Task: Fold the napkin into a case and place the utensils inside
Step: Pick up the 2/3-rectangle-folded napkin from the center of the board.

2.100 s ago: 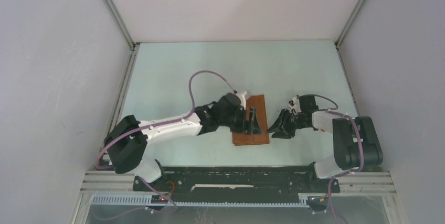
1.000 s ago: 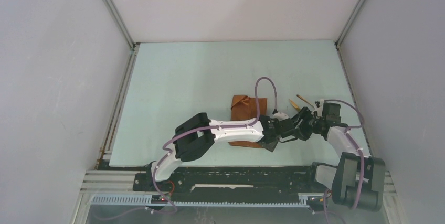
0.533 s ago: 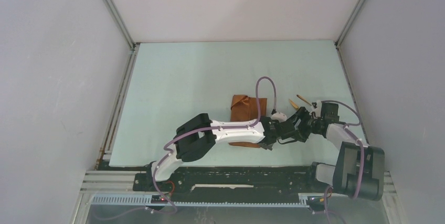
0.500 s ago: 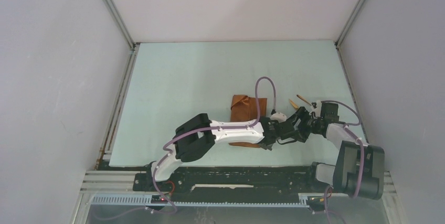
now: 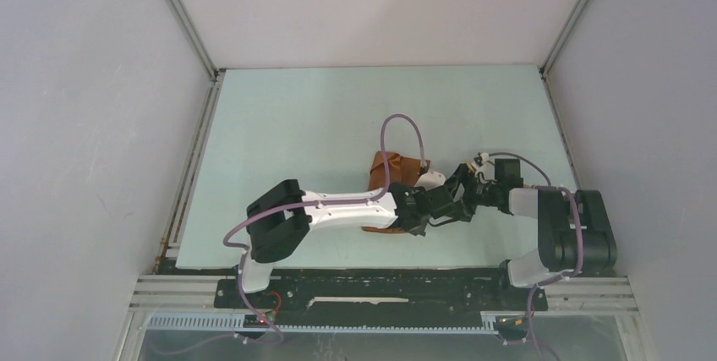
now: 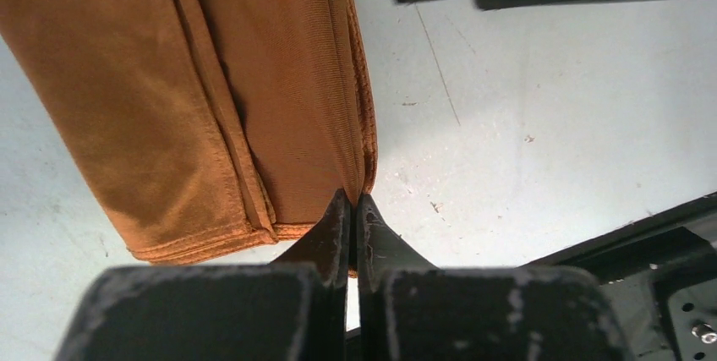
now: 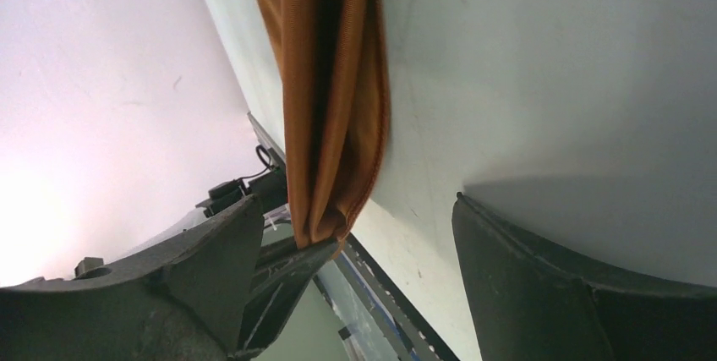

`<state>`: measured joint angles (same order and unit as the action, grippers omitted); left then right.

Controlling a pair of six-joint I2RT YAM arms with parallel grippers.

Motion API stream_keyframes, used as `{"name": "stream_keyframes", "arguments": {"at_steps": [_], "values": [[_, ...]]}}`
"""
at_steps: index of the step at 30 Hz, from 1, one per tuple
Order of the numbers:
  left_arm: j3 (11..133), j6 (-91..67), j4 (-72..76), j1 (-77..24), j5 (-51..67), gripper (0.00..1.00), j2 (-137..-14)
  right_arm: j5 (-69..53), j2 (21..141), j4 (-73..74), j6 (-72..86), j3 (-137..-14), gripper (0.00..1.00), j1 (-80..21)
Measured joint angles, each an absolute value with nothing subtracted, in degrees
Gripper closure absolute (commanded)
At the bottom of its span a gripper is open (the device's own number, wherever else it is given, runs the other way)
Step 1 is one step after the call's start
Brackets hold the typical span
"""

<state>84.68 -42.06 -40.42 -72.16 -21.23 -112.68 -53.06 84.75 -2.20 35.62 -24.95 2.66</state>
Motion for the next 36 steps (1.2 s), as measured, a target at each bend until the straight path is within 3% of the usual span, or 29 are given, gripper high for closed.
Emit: {"name": "stream_keyframes", "arguments": {"at_steps": [7,20,36], "values": [[83.1,-42.1,-39.0,-71.9,-20.9,1.00,-110.7,-53.7,91.3,-14.8,43.5,-26.1,0.15,-3.0],[82.9,-42.1,-38.6,-71.8,-20.8,1.00,-108.4,-55.8,101.0,-27.7,51.5,-29.1,0.21,-4.7],[82.3,-42.0,-38.2,-71.8,-20.6,1.00,-108.3,-54.4,105.6,-32.5,53.1,-31.3,0.43,-2.4]]}}
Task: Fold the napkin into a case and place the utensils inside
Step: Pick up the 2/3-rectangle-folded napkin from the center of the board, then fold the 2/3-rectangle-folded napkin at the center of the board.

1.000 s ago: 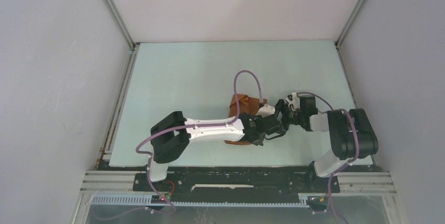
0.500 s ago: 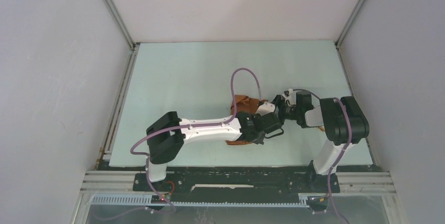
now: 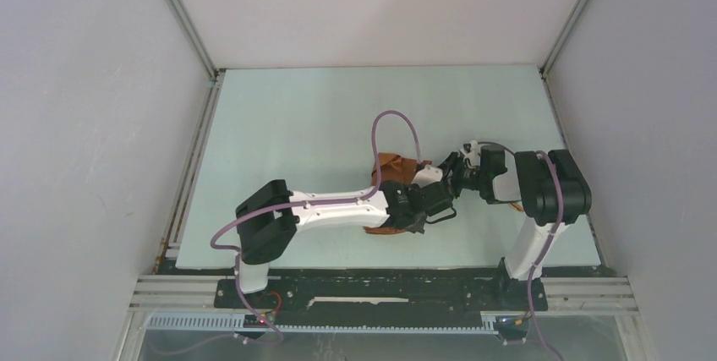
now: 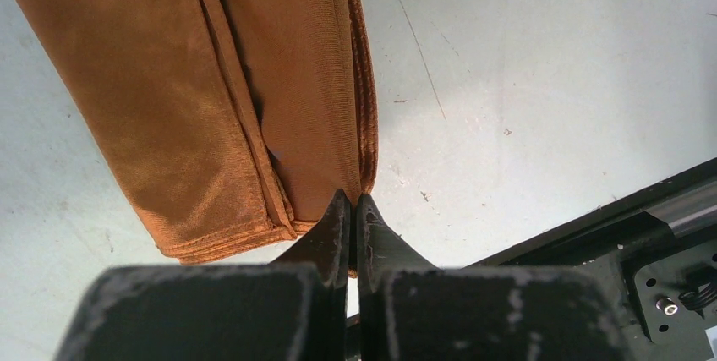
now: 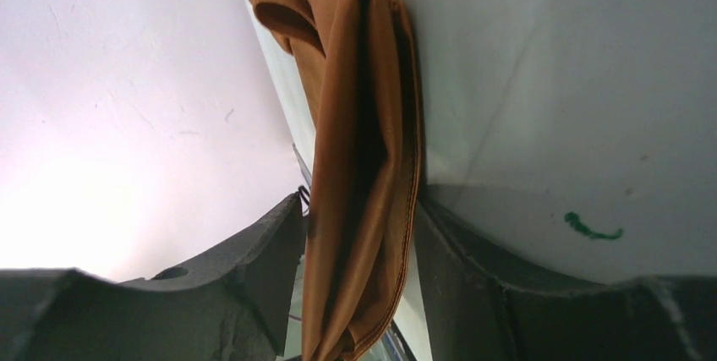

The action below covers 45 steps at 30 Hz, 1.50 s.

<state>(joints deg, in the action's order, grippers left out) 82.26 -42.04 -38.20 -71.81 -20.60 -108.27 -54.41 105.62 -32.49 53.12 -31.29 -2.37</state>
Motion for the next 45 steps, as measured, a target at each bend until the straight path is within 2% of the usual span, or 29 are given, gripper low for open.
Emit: {"name": "stream_keyframes", "arguments": {"at_steps": [7,14,15,22,29,40,45], "values": [[82.2,-42.1,-37.7,-71.8,-20.3,1.00,-108.2,-53.6,107.6,-34.3,53.3,-31.7,0.64,-2.2],[79.5,-42.1,-35.5,-71.8,-19.1,1.00,-107.7,-52.2,107.9,-33.6,52.7,-32.0,0.98,-2.2],[79.1,-42.0,-34.8,-71.8,-18.9,1.00,-107.7,-51.8,107.6,-32.2,52.3,-32.4,1.00,-2.3],[73.7,-42.2,-28.2,-70.6,-16.0,1.00,-105.4,-46.0,101.5,-15.0,45.2,-38.7,1.00,-5.1],[61.4,-44.1,-15.4,-67.8,-11.7,1.00,-97.7,-35.9,96.3,3.4,38.1,-46.7,1.00,-10.0],[43.9,-46.7,4.1,-63.6,-4.6,1.00,-88.9,-18.0,96.2,24.3,34.3,-61.2,1.00,-21.6],[37.1,-47.7,11.9,-61.5,-1.8,1.00,-86.1,-12.2,100.2,30.8,34.2,-69.0,1.00,-26.3]]}}
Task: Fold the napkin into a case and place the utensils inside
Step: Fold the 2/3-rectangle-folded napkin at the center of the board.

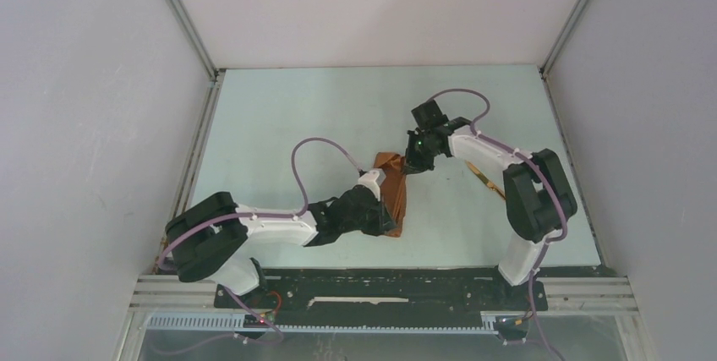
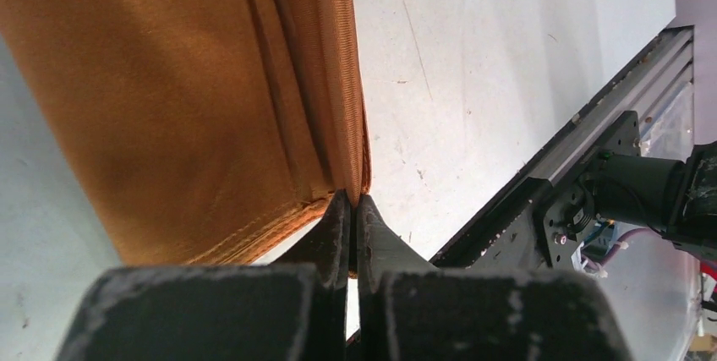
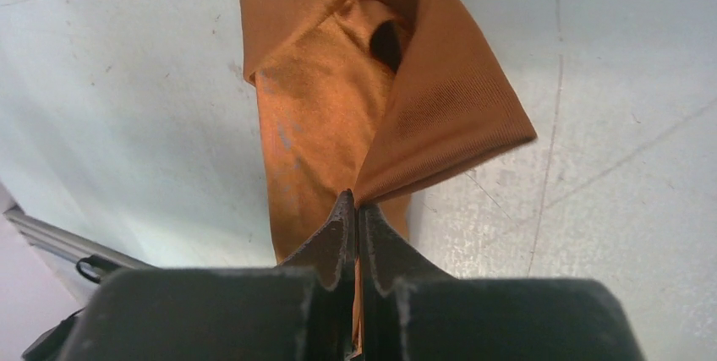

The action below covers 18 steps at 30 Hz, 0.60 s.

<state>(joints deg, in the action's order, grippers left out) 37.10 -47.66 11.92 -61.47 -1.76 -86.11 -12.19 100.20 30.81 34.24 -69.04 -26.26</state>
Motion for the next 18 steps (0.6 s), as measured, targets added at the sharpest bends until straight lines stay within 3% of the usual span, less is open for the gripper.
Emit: {"name": "stream_keyframes", "arguments": {"at_steps": [18], "values": [[23.5,-48.1,26.0,-57.0,2.2,1.00,-82.1,-3.6,115.3,44.4,34.4,-89.2,1.00,-35.9]]}}
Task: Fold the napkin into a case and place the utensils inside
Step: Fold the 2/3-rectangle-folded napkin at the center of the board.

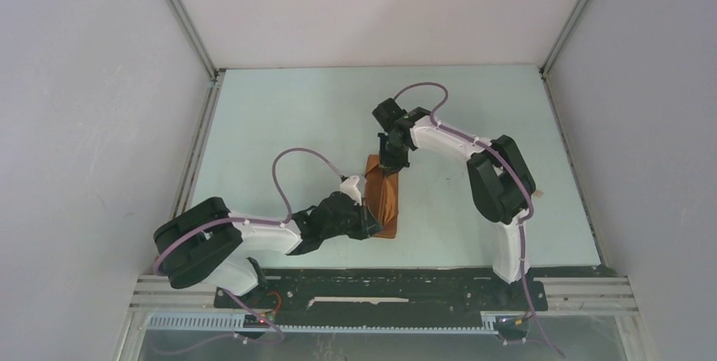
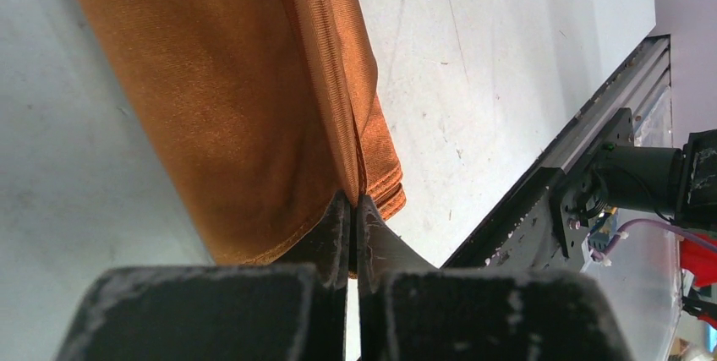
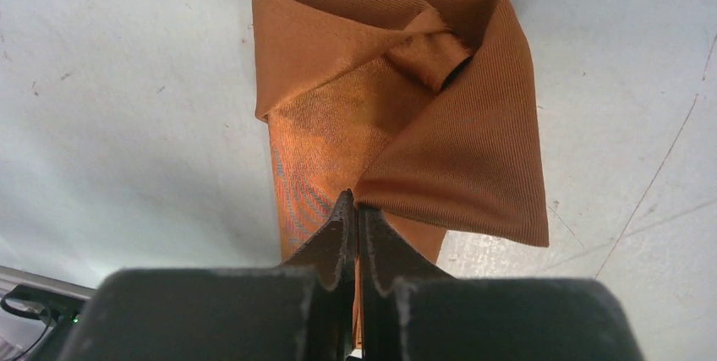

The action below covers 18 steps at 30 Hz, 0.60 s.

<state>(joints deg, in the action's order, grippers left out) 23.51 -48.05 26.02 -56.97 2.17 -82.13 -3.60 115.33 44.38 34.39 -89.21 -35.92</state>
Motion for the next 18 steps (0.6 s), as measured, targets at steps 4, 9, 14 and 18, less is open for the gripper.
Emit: {"name": "stream_keyframes", "arguments": {"at_steps": [4,9,14,18], "values": [[22.8,-48.0,26.5,-56.5,2.4,1.00,-81.6,-2.9,116.5,45.3,34.4,-90.5,1.00,-36.2],[21.9,-48.1,27.4,-56.2,2.4,1.00,-81.1,-1.9,116.5,45.7,34.3,-90.6,1.00,-36.4],[20.7,-48.1,28.7,-55.5,2.3,0.99,-80.9,-2.0,117.5,46.8,34.2,-92.9,1.00,-37.0],[20.2,-48.1,29.1,-55.2,2.4,0.96,-80.9,-2.0,119.8,47.1,34.4,-95.3,1.00,-38.0]]}}
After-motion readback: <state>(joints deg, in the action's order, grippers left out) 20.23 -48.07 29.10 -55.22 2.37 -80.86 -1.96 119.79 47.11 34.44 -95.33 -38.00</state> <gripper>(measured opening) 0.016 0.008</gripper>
